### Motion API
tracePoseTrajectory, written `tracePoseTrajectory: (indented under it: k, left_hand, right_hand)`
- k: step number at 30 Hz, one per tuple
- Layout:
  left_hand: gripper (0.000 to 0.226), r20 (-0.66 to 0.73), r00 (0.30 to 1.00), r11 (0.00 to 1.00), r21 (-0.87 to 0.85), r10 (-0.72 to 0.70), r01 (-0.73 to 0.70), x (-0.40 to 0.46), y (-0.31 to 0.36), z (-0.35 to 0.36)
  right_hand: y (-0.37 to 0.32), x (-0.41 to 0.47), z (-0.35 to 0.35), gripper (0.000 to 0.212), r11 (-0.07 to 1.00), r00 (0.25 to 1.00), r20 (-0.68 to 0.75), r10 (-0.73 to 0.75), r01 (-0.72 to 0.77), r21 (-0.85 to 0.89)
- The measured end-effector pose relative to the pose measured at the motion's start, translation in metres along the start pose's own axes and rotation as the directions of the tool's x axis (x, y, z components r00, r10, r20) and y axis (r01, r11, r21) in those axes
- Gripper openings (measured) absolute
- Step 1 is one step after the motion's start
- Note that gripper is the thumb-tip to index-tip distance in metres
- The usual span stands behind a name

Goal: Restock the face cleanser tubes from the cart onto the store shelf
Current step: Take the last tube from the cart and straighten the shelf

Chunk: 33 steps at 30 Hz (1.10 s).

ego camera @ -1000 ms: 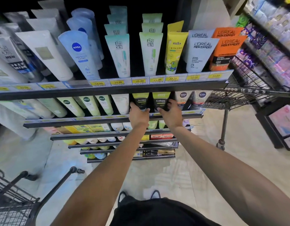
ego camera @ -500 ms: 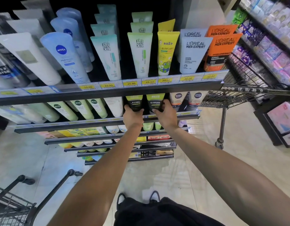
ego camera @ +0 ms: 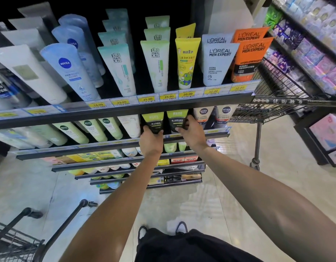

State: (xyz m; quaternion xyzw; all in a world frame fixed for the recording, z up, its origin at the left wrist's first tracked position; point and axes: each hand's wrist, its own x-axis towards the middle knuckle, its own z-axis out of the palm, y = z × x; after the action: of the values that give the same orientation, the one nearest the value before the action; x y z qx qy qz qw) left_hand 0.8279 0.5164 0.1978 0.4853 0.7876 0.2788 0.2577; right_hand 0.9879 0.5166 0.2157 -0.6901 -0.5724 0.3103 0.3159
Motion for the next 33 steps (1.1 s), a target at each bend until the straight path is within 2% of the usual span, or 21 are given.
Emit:
tracePoseTrajectory:
  k: [3, 6, 9, 13, 17, 22, 25, 29, 33]
  left_hand:
    - [0.041, 0.019, 1.0, 1.0, -0.001, -0.007, 0.007, -0.001, -0.001, -0.002]
    - [0.039, 0.04, 0.999, 1.0, -0.004, -0.006, 0.006, -0.001, -0.003, -0.003]
    - [0.043, 0.034, 0.998, 0.999, -0.017, 0.047, -0.046, -0.014, 0.001, -0.012]
    - [0.057, 0.057, 0.986, 0.988, -0.004, 0.154, -0.154, -0.044, 0.0, -0.028]
    - [0.053, 0.052, 0.961, 0.962, 0.014, 0.271, -0.272, -0.077, -0.003, -0.036]
    - [0.037, 0.115, 0.925, 0.932, -0.061, 0.363, -0.358, -0.096, 0.023, -0.022]
    - [0.04, 0.166, 0.911, 0.926, -0.103, 0.377, -0.364, -0.098, 0.048, 0.0]
    - [0.057, 0.218, 0.941, 0.962, -0.142, 0.259, -0.232, -0.095, 0.082, 0.036]
    - [0.068, 0.151, 0.972, 0.982, -0.08, 0.182, -0.172, -0.091, 0.107, 0.067]
  right_hand:
    - [-0.001, -0.002, -0.001, 0.035, 1.0, 1.0, 0.001, 0.004, -0.004, -0.008]
    - [0.0, -0.01, -0.004, 0.048, 0.999, 0.999, -0.021, 0.029, -0.028, 0.04]
    - [0.003, -0.022, -0.014, 0.053, 0.998, 0.999, -0.046, 0.027, -0.025, 0.055]
    - [0.012, -0.044, -0.036, 0.039, 0.989, 0.986, -0.114, 0.119, -0.108, 0.103]
    - [0.022, -0.053, -0.059, 0.015, 0.977, 0.954, -0.247, 0.172, -0.133, 0.167]
    - [0.035, -0.046, -0.098, 0.026, 0.958, 0.895, -0.36, 0.265, -0.202, 0.203]
    - [0.046, -0.033, -0.116, 0.035, 0.946, 0.874, -0.383, 0.299, -0.219, 0.237]
    - [0.064, -0.01, -0.131, 0.058, 0.945, 0.894, -0.334, 0.3, -0.23, 0.234]
    - [0.074, 0.006, -0.134, 0.074, 0.952, 0.949, -0.196, 0.248, -0.201, 0.231]
